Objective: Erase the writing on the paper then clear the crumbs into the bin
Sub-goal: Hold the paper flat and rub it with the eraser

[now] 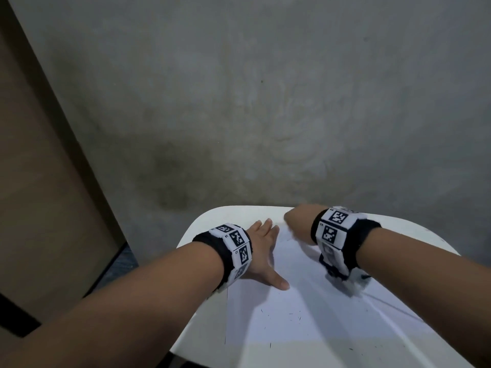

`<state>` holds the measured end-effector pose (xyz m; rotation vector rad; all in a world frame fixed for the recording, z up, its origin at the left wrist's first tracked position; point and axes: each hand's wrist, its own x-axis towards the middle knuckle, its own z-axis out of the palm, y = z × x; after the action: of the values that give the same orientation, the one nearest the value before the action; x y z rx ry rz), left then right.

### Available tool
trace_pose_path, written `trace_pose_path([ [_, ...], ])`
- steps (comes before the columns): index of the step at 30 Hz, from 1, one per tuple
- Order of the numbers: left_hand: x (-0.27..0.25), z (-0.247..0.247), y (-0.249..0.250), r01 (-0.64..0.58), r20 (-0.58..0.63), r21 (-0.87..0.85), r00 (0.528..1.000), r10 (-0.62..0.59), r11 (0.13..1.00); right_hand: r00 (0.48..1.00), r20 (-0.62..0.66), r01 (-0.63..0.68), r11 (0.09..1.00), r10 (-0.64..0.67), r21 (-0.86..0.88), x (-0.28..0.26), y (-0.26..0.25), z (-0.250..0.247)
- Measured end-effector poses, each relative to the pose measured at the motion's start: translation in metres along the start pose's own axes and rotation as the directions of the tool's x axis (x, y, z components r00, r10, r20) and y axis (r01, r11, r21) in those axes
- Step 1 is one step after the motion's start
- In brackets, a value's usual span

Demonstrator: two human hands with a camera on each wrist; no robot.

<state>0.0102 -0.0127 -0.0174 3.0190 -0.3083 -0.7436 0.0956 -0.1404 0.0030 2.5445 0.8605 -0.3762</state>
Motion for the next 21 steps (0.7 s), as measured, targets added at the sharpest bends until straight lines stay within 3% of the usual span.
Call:
trace_pose_path([
  [3, 0.002, 0.001, -0.002, -0.004, -0.001, -0.008, 1.0, 0.004, 1.0, 0.999, 0.038, 0.029, 0.999, -0.03, 0.032, -0.005, -0.006, -0.005],
  [7, 0.003, 0.003, -0.003, 0.005, 0.004, -0.001, 1.0, -0.005, 1.0, 0.995, -0.012, -0.094, 0.994, 0.095, 0.058, -0.001, 0.013, -0.004],
  [11, 0.003, -0.001, 0.0, 0.003, 0.003, 0.016, 1.0, -0.003, 1.0, 0.996, 0.047, 0.074, 0.997, -0.074, -0.001, -0.004, -0.013, -0.006],
  [15, 0.001, 0.0, 0.0, 0.01, 0.018, 0.016, 1.0, -0.01, 1.0, 0.997, -0.014, -0.076, 0.997, 0.076, 0.027, 0.008, 0.003, -0.009],
  [19, -0.002, -0.004, 0.004, 0.012, 0.011, 0.034, 1.0, -0.012, 0.999, 0.999, 0.0, 0.047, 0.998, -0.047, 0.031, -0.002, -0.019, -0.012],
  [21, -0.002, -0.004, 0.003, -0.002, 0.022, 0.02, 1.0, 0.002, 1.0, 1.0, -0.011, -0.02, 0.999, 0.02, 0.027, 0.004, -0.002, -0.013],
])
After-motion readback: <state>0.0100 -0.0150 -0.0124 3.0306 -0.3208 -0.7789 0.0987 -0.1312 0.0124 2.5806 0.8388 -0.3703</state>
